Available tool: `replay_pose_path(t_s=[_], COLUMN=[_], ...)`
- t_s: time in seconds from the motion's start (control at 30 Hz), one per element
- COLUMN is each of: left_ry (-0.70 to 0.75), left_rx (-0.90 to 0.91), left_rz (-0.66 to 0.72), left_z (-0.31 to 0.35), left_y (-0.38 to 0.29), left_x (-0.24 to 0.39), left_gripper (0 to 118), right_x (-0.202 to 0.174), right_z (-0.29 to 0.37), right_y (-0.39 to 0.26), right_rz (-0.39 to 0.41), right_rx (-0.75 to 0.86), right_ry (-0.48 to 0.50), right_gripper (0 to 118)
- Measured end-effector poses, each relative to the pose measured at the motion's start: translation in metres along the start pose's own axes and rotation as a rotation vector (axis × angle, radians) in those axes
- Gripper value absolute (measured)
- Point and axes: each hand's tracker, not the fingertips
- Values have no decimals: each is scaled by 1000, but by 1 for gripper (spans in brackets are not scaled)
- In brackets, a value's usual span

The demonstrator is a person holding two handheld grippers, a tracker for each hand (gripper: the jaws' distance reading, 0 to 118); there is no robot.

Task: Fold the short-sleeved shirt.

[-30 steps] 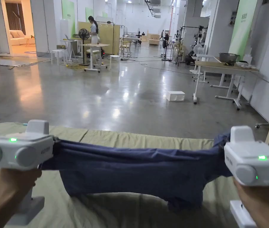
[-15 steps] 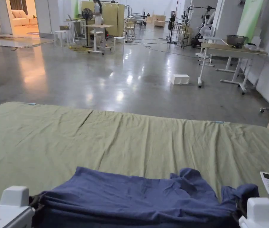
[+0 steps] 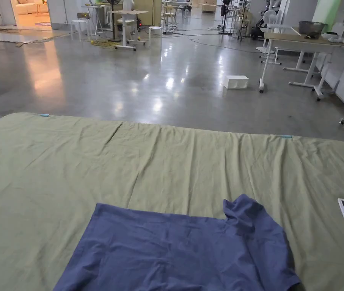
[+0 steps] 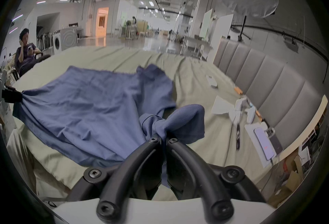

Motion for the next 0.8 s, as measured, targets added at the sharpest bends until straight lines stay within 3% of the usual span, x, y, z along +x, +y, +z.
replay_pose_path(t_s=[0.23, 0.27, 0.3, 0.37, 0.4, 0.5, 0.53, 0.57, 0.67, 0.8], left_ry=[4, 1, 4, 25, 29, 21, 10, 4, 3, -16], left_rx=[-105, -110, -108, -96, -88, -27, 6, 36, 135, 332], left_rz=[59, 60, 59, 40, 33, 12, 1, -11, -38, -9], left_z=[-44, -47, -48, -48, -47, -27, -24, -20, -13, 14], left_y=[-22, -22, -22, -21, -17, 2, 11, 18, 43, 77], left_x=[-6, -6, -5, 0, 2, 28, 36, 42, 50, 71], left_gripper=[6, 6, 7, 18, 38, 55, 68, 74, 74, 74], right_x=[0, 1, 0, -1, 0, -2, -4, -7, -17, -28], right_z=[-36, -38, -38, -33, -30, -26, -24, -23, -20, -14], right_y=[-28, -29, -28, -22, -18, 2, 12, 21, 50, 91], right_rz=[-50, -50, -48, -41, -47, -82, -89, -85, -68, -135], right_rx=[-149, -161, -160, -146, -130, -52, -16, 22, 132, 292], right_ry=[5, 9, 7, -10, -12, -1, 7, 8, 7, 36], right_gripper=[5, 8, 18, 42, 60, 71, 77, 80, 86, 85])
